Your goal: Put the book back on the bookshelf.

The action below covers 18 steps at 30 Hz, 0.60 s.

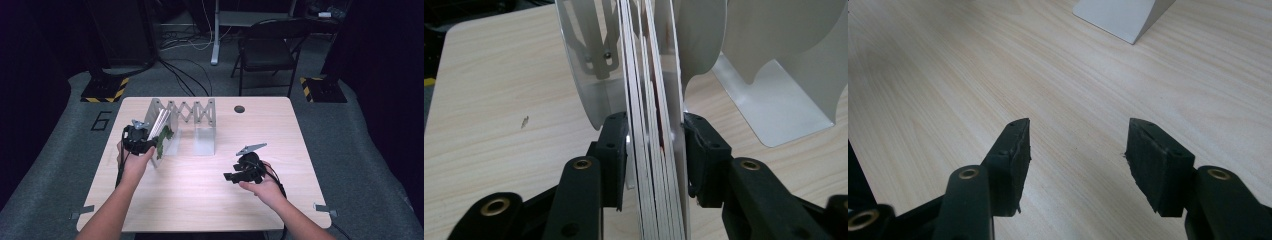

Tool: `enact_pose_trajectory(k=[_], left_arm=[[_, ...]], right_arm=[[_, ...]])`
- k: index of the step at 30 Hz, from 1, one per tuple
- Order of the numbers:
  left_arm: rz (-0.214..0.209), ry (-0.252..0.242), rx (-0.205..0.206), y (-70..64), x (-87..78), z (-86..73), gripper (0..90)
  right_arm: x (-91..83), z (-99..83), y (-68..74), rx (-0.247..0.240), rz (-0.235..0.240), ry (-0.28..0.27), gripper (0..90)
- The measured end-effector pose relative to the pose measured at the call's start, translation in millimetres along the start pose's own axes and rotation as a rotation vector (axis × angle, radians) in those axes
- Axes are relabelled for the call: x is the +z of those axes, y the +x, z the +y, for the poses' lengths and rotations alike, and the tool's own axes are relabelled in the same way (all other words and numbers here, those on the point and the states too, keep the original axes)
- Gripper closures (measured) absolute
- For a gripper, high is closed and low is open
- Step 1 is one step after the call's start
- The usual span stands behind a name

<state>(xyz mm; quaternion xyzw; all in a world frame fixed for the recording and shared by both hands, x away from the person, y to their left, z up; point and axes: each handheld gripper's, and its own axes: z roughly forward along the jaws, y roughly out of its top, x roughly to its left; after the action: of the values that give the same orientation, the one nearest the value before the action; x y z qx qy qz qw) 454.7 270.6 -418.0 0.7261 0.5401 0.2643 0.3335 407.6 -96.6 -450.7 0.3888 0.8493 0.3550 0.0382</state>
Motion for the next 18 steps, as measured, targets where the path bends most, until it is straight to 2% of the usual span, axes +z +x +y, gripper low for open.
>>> enact_pose_trajectory(k=[18], left_arm=[[-0.008, -0.043, 0.03, -2.8, -20.7, 4.1, 59.7]], right_arm=[[1.0, 0.3, -0.1, -0.01, -0.003, 0.003, 43.1]])
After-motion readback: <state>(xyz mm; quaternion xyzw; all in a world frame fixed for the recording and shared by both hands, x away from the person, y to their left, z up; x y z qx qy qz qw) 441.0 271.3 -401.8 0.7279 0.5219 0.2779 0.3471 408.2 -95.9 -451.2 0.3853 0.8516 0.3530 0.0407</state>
